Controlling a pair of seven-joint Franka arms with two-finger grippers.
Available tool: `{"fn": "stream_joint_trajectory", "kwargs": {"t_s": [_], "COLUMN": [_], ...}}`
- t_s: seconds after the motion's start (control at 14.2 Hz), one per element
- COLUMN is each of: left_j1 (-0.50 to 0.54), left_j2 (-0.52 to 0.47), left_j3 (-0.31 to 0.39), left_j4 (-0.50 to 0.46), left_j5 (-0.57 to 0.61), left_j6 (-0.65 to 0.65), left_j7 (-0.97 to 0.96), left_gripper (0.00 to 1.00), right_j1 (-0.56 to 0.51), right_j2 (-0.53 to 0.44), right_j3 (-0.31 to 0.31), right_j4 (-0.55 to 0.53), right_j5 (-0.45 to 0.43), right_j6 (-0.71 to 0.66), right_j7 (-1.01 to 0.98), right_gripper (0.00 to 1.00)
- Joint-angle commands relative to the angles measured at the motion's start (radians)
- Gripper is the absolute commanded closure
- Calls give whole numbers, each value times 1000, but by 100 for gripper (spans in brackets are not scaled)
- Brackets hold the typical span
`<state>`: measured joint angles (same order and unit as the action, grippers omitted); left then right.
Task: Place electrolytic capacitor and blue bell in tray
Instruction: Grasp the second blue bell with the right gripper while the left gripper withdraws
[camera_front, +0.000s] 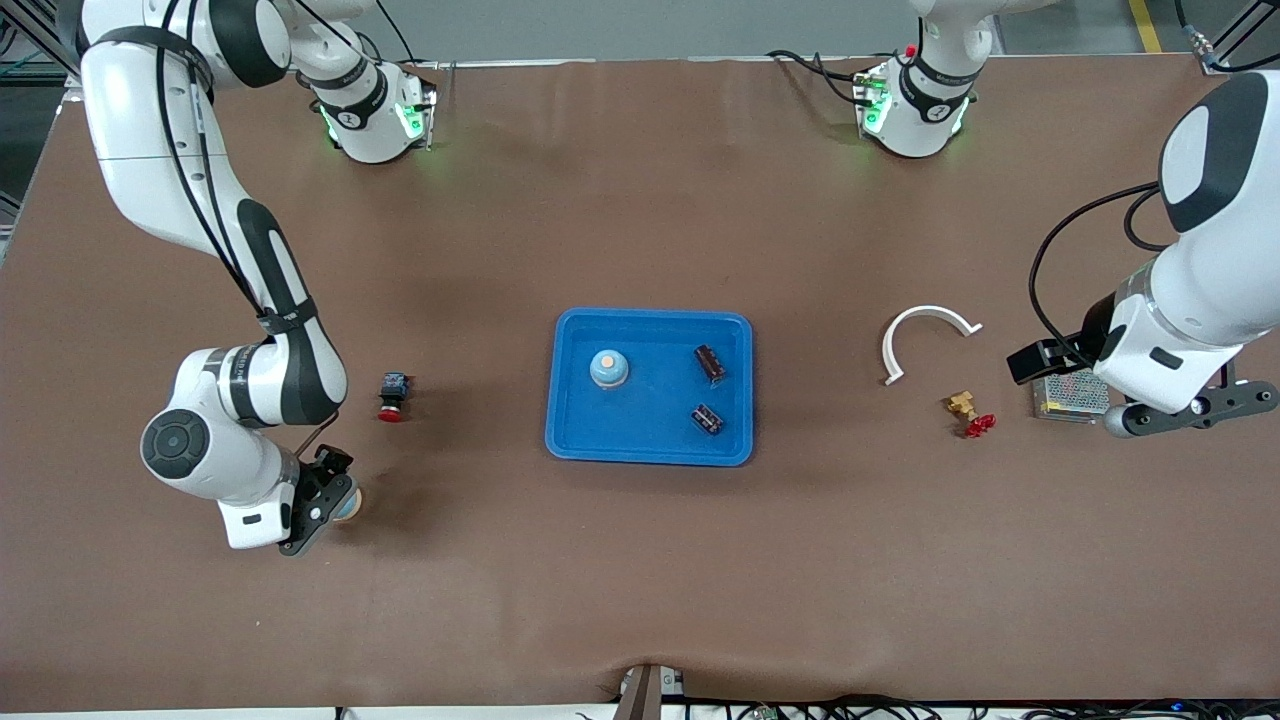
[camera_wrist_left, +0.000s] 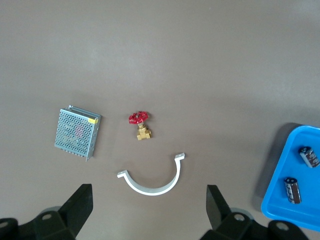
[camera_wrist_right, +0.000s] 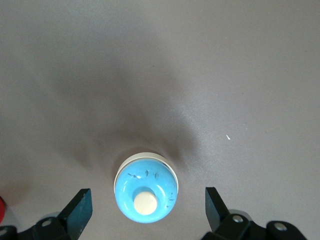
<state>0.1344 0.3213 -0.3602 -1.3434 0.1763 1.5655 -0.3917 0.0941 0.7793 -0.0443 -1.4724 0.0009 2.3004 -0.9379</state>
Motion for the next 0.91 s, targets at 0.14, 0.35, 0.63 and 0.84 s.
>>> {"fn": "stream_joint_trajectory", "kwargs": {"t_s": [0.14, 0.35, 0.63, 0.84], "left_j1": [5, 10, 8, 7], "left_j2": [-68, -96, -111, -126], "left_j3": [-6, 0, -6, -5], "left_j4": [-19, -19, -19, -20], "left_j5": [-23, -27, -29, -61], "left_j6": [-33, -48, -53, -79], "left_j7": [16, 17, 16, 19], "left_gripper": [0, 0, 0, 0], "right_j1": [-30, -30, -30, -31], "right_j2": [11, 18, 18, 20], "right_j3": [20, 20, 20, 20], "right_j4": [-23, -25, -77, -78], "right_j5": [51, 67, 68, 76], "right_j6": [30, 31, 103, 105], "right_j7": [-90, -101, -114, -124], "right_gripper": [0, 0, 0, 0]}}
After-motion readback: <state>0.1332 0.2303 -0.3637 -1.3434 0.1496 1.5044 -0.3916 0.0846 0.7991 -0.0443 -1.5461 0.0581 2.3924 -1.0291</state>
